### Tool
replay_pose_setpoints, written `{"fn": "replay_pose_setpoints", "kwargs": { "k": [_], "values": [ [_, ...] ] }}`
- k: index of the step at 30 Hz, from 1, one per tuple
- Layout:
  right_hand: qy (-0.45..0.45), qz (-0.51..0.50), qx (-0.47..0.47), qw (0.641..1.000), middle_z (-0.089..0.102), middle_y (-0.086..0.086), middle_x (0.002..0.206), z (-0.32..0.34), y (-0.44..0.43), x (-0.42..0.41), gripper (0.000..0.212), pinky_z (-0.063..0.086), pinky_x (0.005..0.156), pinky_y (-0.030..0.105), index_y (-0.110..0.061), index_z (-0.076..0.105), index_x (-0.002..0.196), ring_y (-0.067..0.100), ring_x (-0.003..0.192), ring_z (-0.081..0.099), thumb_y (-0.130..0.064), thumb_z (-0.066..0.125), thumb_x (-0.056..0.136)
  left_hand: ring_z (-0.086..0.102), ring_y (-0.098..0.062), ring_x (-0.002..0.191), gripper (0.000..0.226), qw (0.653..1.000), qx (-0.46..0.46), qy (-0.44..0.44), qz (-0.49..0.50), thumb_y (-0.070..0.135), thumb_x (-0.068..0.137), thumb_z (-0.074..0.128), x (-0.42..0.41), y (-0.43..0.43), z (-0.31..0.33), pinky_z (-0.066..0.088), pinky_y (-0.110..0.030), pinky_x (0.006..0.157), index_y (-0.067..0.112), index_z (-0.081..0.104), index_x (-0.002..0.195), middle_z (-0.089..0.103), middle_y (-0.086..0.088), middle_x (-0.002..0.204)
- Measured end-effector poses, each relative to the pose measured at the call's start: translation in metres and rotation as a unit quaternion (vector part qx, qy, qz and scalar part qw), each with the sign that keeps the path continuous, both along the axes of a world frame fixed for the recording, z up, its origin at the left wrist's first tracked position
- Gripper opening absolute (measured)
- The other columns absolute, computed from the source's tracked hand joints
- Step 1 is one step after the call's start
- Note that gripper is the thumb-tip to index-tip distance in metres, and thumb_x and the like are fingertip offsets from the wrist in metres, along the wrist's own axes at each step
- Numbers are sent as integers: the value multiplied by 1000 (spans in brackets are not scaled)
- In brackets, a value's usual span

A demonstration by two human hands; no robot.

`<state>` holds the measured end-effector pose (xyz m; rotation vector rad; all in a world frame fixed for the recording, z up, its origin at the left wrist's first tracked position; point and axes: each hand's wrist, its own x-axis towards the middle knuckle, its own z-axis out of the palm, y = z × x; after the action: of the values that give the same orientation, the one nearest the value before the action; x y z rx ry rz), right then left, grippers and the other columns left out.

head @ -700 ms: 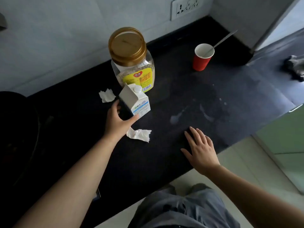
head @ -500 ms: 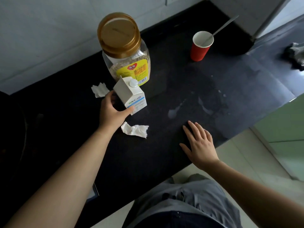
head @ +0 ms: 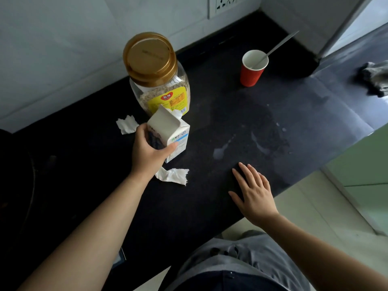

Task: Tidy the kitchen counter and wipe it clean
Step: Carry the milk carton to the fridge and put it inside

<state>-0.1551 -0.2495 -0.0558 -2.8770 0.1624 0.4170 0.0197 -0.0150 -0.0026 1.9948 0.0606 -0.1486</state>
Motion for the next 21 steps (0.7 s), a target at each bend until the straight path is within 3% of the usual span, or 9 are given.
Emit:
{"fn": "replay_pose_setpoints", "kwargs": {
  "k": [4,7,11,17,21],
  "values": [
    [29,-1,15,999,5,2,158,16,5,5,65,2,116,38,-23,13,148,23,145,-1,-54,29,93,60,-14,108,77,1000,-16,0,1,28,55,85,-16,-5,23,54,-34,86,14,46,120,60,-5,118],
    [39,-30,47,998,13,2,157,30,7,18,67,16,115,41,-20,15,147,23,144,8,-52,37,93,60,-12,108,81,999,-34,1,8,34,53,84,-39,-7,35,54,-36,89,16,48,123,61,-2,119],
    [7,-48,138,989,22,4,153,53,1,10,68,30,109,39,-17,15,146,22,140,21,-50,41,92,59,-10,111,77,996,-66,-21,61,23,58,86,-96,-13,43,53,-36,90,21,48,125,60,1,122],
    [8,26,272,962,41,1,142,90,-28,-35,55,38,102,33,-17,35,139,18,126,42,-47,38,94,60,-14,111,78,980,-111,-26,164,30,55,83,-207,-34,48,52,-32,87,20,49,124,61,-1,122],
    [39,116,286,950,52,-2,130,96,-66,-70,44,41,87,24,-19,49,128,12,109,52,-45,39,94,61,-18,110,79,962,-126,-11,243,39,54,80,-291,-65,40,52,-33,85,19,49,124,62,-4,121]
  ]
}}
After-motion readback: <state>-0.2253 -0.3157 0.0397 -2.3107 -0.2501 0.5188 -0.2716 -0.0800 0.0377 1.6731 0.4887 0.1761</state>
